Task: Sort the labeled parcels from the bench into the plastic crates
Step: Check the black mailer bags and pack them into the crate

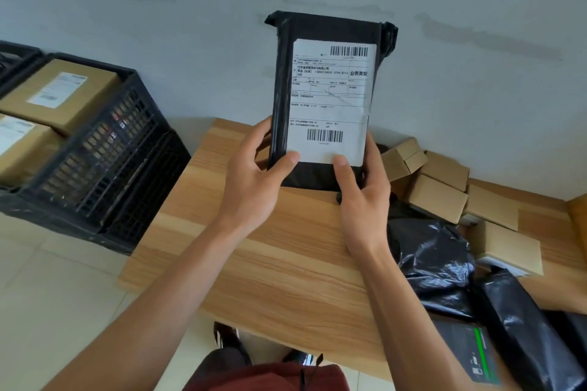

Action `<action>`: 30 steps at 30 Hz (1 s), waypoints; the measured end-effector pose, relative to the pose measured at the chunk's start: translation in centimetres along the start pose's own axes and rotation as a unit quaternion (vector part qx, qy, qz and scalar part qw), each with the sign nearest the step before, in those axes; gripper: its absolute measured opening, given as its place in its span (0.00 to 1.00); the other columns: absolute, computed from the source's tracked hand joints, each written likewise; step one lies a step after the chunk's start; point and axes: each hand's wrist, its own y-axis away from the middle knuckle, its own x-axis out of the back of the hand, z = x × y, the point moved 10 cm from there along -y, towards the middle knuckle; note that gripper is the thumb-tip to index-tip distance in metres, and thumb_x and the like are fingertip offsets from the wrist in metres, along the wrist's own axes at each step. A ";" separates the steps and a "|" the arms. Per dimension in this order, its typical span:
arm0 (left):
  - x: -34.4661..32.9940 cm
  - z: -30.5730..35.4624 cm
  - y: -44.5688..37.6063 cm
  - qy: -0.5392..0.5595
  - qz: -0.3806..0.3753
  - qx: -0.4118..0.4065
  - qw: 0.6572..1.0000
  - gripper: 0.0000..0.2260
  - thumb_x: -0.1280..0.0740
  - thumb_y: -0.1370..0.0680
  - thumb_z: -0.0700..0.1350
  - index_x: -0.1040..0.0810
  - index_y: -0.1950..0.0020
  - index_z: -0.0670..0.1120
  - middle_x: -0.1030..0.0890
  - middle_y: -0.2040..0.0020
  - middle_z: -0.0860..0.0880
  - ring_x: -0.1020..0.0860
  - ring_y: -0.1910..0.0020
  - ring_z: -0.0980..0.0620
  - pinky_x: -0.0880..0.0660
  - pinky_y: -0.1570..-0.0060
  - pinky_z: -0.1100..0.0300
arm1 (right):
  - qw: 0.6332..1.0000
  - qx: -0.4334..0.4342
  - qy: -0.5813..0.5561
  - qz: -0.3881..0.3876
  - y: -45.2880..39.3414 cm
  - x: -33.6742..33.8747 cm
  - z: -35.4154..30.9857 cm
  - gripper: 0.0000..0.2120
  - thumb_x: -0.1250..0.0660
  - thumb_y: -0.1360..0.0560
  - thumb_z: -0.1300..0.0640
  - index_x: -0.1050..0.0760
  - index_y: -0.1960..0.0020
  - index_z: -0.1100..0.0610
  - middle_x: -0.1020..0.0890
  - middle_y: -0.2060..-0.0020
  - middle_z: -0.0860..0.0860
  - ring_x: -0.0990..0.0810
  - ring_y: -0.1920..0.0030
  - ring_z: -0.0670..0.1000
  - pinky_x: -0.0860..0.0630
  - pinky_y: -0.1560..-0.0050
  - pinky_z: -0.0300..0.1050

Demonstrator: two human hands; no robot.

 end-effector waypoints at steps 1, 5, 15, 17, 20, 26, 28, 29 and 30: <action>0.8 -0.2 0.1 0.003 0.005 0.002 1.000 0.24 0.29 0.20 0.37 0.27 0.24 0.47 0.19 0.32 0.53 0.23 0.31 0.54 0.24 0.31 0.48 | 1.000 -0.002 -0.008 -0.010 0.0 -0.7 0.1 0.22 0.37 0.15 0.58 0.32 0.21 0.53 0.20 0.31 0.44 0.24 0.30 0.43 0.25 0.29 0.45; 4.4 -0.8 0.9 0.021 0.025 0.006 0.999 0.23 0.31 0.19 0.33 0.26 0.24 0.46 0.18 0.33 0.54 0.22 0.32 0.56 0.24 0.32 0.54 | 0.998 -0.004 -0.029 -0.050 0.3 -4.4 0.0 0.20 0.39 0.14 0.61 0.31 0.22 0.56 0.19 0.32 0.47 0.22 0.31 0.43 0.24 0.34 0.38; 18.6 -4.3 3.9 0.043 0.095 0.026 0.994 0.21 0.32 0.19 0.32 0.24 0.27 0.47 0.17 0.36 0.52 0.20 0.35 0.54 0.22 0.38 0.60 | 0.991 -0.021 -0.036 -0.126 4.1 -18.1 0.5 0.20 0.38 0.15 0.66 0.27 0.26 0.53 0.17 0.34 0.45 0.21 0.32 0.45 0.22 0.37 0.39; 22.4 -5.1 4.9 0.042 0.109 0.032 0.993 0.21 0.32 0.19 0.32 0.24 0.27 0.47 0.17 0.36 0.51 0.20 0.34 0.53 0.22 0.38 0.59 | 0.988 -0.028 -0.032 -0.149 5.5 -21.8 0.8 0.20 0.38 0.15 0.66 0.28 0.25 0.55 0.18 0.34 0.45 0.21 0.32 0.46 0.21 0.36 0.43; 28.7 -6.6 6.8 0.026 0.137 0.049 0.989 0.22 0.32 0.19 0.33 0.25 0.25 0.45 0.17 0.35 0.52 0.20 0.34 0.54 0.21 0.35 0.53 | 0.983 -0.040 -0.024 -0.176 8.2 -27.7 0.9 0.21 0.38 0.15 0.65 0.28 0.24 0.52 0.18 0.34 0.45 0.21 0.31 0.48 0.20 0.35 0.52; 42.0 -8.4 11.0 0.006 0.224 0.074 0.972 0.22 0.32 0.19 0.33 0.23 0.28 0.49 0.16 0.38 0.56 0.19 0.37 0.58 0.20 0.37 0.56 | 0.969 -0.059 -0.027 -0.239 13.7 -39.9 1.4 0.22 0.35 0.17 0.65 0.26 0.27 0.49 0.17 0.35 0.45 0.20 0.32 0.50 0.22 0.34 0.60; 45.9 -9.2 12.6 -0.004 0.251 0.087 0.964 0.22 0.32 0.19 0.34 0.24 0.29 0.52 0.17 0.38 0.58 0.20 0.37 0.60 0.21 0.36 0.57 | 0.965 -0.056 -0.014 -0.258 15.3 -43.5 1.4 0.22 0.33 0.18 0.65 0.26 0.26 0.51 0.17 0.36 0.45 0.19 0.35 0.50 0.23 0.36 0.55; 47.7 -9.5 13.5 -0.010 0.264 0.092 0.960 0.22 0.32 0.19 0.34 0.24 0.28 0.52 0.17 0.37 0.58 0.20 0.36 0.60 0.21 0.36 0.57 | 0.963 -0.055 -0.011 -0.265 16.1 -45.2 1.2 0.22 0.33 0.18 0.65 0.26 0.27 0.52 0.16 0.37 0.44 0.19 0.35 0.50 0.23 0.36 0.53; 49.3 -9.7 14.2 -0.015 0.276 0.094 0.956 0.22 0.32 0.19 0.34 0.24 0.27 0.51 0.17 0.36 0.57 0.20 0.36 0.60 0.21 0.36 0.57 | 0.960 -0.055 -0.014 -0.274 16.8 -46.8 1.0 0.22 0.32 0.19 0.66 0.26 0.28 0.52 0.16 0.37 0.43 0.19 0.34 0.47 0.23 0.35 0.50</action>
